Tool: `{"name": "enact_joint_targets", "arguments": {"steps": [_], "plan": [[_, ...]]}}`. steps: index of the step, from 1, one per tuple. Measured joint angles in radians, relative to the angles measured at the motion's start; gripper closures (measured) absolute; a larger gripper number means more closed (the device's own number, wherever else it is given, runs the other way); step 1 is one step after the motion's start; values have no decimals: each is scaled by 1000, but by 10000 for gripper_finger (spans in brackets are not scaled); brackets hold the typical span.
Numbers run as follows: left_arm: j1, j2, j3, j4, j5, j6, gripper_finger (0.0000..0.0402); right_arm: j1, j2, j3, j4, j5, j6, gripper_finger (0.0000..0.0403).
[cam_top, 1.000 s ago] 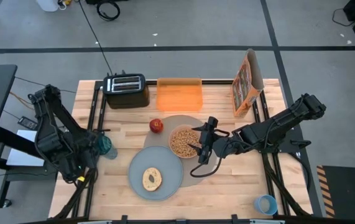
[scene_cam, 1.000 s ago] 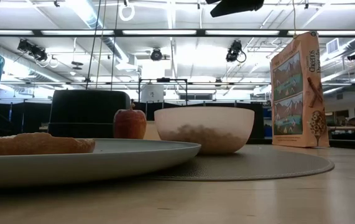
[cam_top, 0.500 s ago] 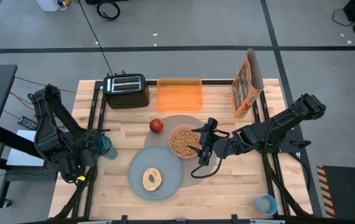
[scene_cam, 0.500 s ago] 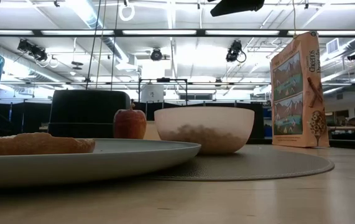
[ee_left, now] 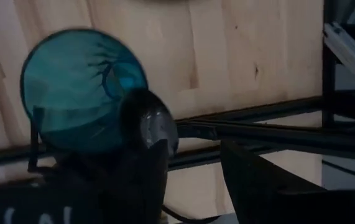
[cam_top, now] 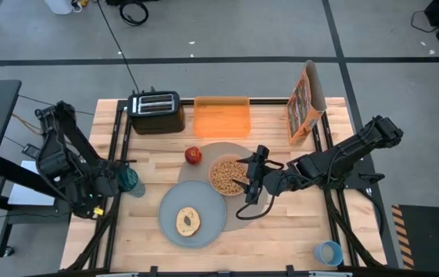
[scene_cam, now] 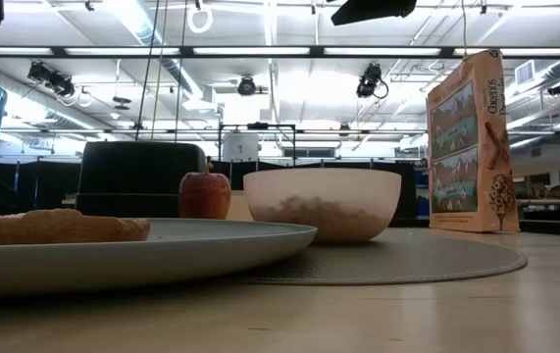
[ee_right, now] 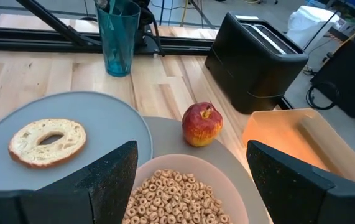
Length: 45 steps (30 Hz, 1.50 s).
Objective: Arrange a breakfast setting
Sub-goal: Put the black spoon on the brown tablemat
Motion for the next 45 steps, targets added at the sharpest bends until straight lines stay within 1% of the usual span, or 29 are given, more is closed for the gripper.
{"name": "enact_joint_targets", "arguments": {"steps": [3, 7, 9, 15, 21, 24, 27, 32, 35, 38, 41, 45], "plan": [[-1, -23, -44, 0, 58, -72, 247, 0, 0, 0, -6, -1, 26, 94], [-1, -50, -128, -1, 185, -147, 247, 7, 0, 0, -12, -4, 34, 94], [-1, -56, -159, -1, 210, -160, 247, 7, 0, 0, -16, -7, 34, 94], [-1, -54, -196, 0, 137, -122, 247, 6, 0, 0, -17, -7, 31, 94], [0, -54, -147, 23, 114, -153, 247, 6, 0, 0, -17, -7, 30, 94], [0, -54, -117, 64, 39, -151, 247, 4, 0, 0, -17, -7, 29, 94], [0, -55, -111, 107, -28, -113, 247, -3, 0, 0, -17, -7, 28, 94], [2, -35, -119, 119, -43, -57, 247, -7, 0, 0, -16, -7, 28, 94], [23, -13, -119, 124, -76, -14, 247, -6, 0, 0, -16, -7, 28, 94], [62, 8, -119, 150, -113, 63, 247, -7, 0, 0, -16, -7, 28, 94], [109, 22, -119, 171, -120, 137, 247, -6, 0, 0, -16, -7, 28, 94], [171, 26, -119, 181, -157, 181, 247, -7, 0, 0, -16, -8, 28, 94]]}}
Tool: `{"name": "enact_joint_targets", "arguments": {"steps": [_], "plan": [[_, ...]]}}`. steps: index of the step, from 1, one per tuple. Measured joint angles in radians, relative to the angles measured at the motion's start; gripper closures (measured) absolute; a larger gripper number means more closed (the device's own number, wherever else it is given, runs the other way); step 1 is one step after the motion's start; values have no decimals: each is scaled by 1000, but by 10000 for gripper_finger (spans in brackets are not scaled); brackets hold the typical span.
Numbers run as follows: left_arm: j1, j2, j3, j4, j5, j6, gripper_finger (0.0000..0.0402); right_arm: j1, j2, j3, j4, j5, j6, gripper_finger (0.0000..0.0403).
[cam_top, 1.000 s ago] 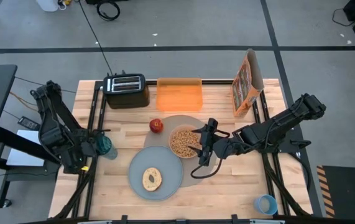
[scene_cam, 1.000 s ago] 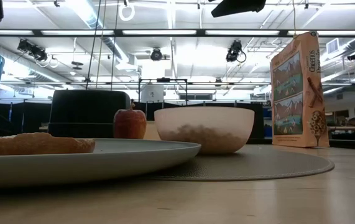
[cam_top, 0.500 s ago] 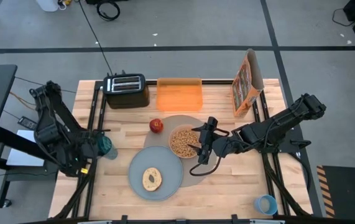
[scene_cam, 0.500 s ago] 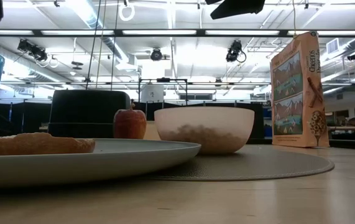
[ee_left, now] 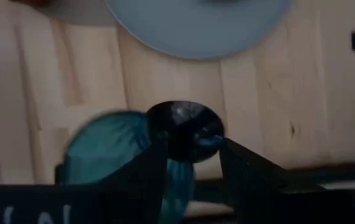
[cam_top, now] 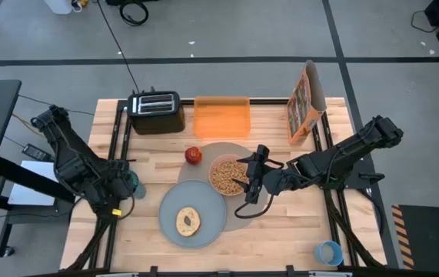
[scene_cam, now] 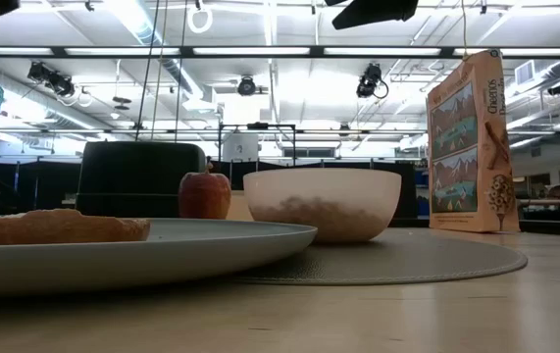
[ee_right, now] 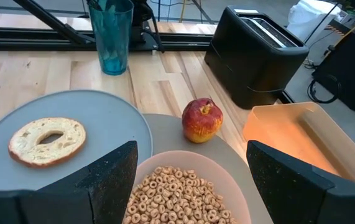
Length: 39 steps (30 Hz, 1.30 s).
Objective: Arrange a breakfast setting
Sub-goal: Put the black spoon on the brown tablemat
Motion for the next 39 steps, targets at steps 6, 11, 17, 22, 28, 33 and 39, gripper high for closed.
{"name": "enact_joint_targets", "arguments": {"steps": [6, 11, 17, 22, 28, 33, 39], "plan": [[78, -1, 0, 32, -41, 113, 247, 0, 0, 0, 0, -12, 0, 94], [121, -1, 0, 37, -53, 185, 246, 0, 0, 0, 0, -26, 0, 94], [166, -1, 0, 53, -63, 252, 235, 1, 0, 0, 0, -26, 0, 94], [189, -1, 0, 52, -63, 268, 195, 2, 0, 0, 0, -48, 0, 94], [196, -2, 0, 52, -64, 330, 139, 2, 0, 0, 0, -52, 0, 94], [199, -2, 0, 64, -64, 388, 123, 2, 0, 0, 0, -55, 0, 94], [201, -2, 0, 83, -48, 500, 123, 2, 0, 0, 0, -61, 8, 94]]}}
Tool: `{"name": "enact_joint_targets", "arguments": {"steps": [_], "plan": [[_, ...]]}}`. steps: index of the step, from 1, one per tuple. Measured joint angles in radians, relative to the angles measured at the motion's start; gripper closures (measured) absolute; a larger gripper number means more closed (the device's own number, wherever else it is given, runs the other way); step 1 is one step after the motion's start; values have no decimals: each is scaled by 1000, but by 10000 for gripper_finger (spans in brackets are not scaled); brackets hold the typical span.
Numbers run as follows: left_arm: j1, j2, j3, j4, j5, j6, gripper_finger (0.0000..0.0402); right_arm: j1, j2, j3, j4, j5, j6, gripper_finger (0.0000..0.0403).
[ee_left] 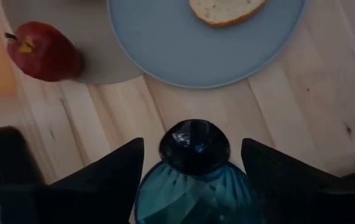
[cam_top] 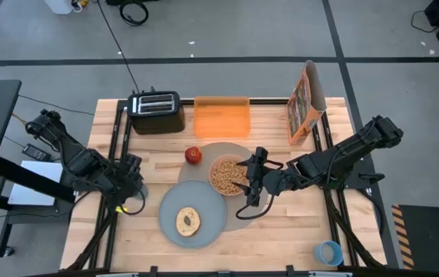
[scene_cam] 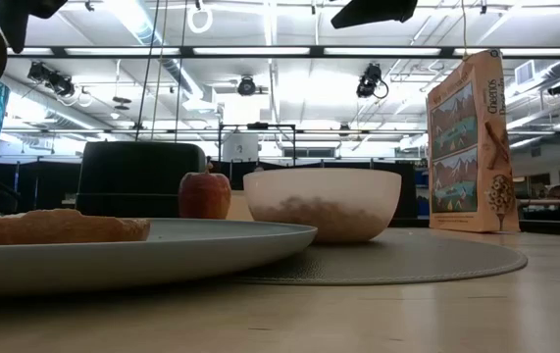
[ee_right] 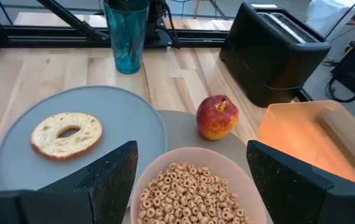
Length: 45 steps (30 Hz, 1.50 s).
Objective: Arrange a breakfast setting
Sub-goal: Put the black spoon on the brown tablemat
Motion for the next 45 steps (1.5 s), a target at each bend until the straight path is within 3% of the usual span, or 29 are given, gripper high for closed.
{"name": "enact_joint_targets", "arguments": {"steps": [21, 45], "plan": [[134, 0, -48, 71, 108, 136, 140, -1, 0, 0, 0, -10, 1, 94], [138, 72, -48, 63, 122, 154, 167, -1, 0, 0, 1, -40, 10, 94]]}}
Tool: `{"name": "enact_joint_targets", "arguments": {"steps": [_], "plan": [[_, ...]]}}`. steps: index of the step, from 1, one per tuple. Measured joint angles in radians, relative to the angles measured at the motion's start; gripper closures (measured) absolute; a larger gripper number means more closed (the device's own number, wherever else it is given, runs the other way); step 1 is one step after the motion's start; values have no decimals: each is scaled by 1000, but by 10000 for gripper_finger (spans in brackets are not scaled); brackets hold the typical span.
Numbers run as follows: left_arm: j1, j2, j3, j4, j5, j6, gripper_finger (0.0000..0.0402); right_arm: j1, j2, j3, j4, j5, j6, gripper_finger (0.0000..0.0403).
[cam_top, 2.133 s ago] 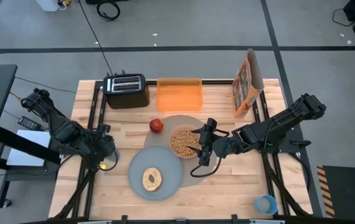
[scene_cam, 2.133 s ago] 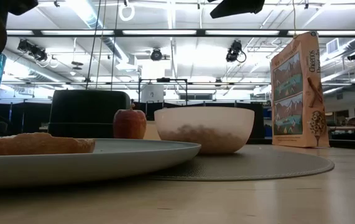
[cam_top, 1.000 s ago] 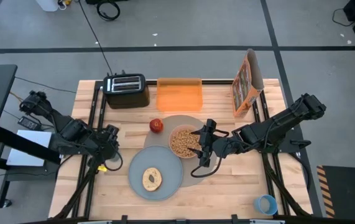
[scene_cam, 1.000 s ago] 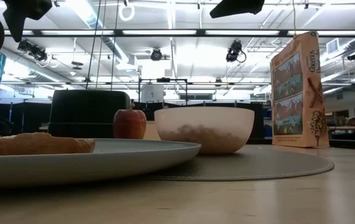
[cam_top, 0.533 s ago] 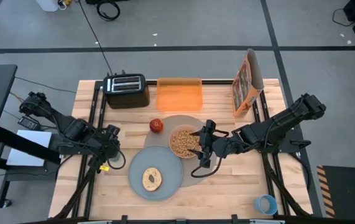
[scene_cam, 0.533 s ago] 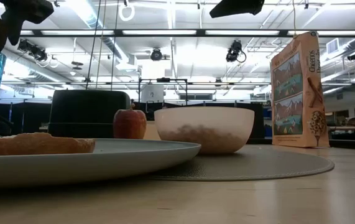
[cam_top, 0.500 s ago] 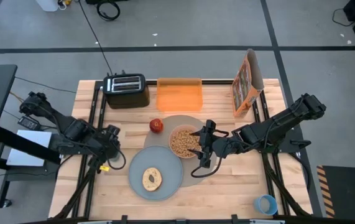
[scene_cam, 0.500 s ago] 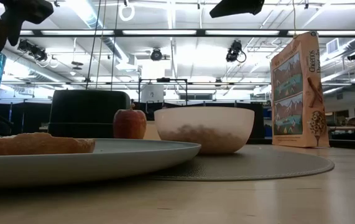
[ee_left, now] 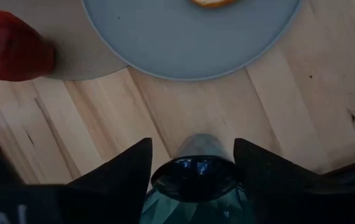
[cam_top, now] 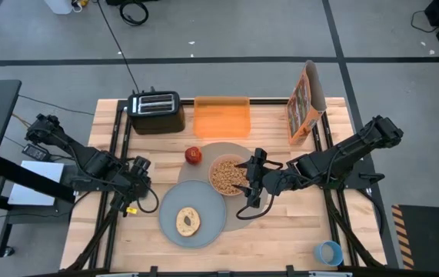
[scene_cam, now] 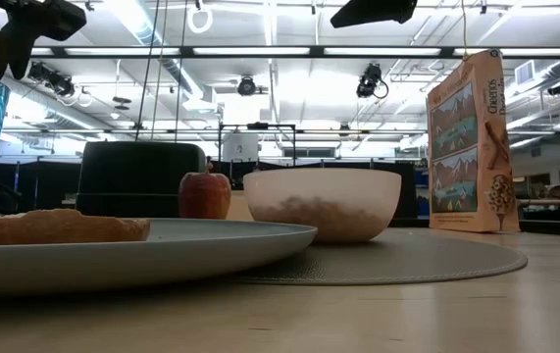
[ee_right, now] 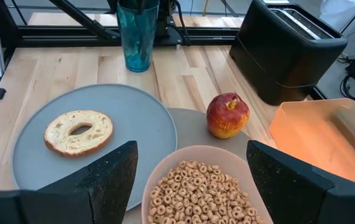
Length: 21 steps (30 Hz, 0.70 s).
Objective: Arrange a breakfast setting
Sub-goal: Put the black spoon on the brown tablemat
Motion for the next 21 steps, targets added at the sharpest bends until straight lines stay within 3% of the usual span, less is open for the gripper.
{"name": "enact_joint_targets", "arguments": {"steps": [5, 21], "plan": [[0, 0, 0, 2, 0, -1, 200, 0, 0, 0, 0, 0, 0, 94], [0, 0, 48, -55, 0, -26, 198, 0, 0, 0, 0, 2, 0, 94]]}}
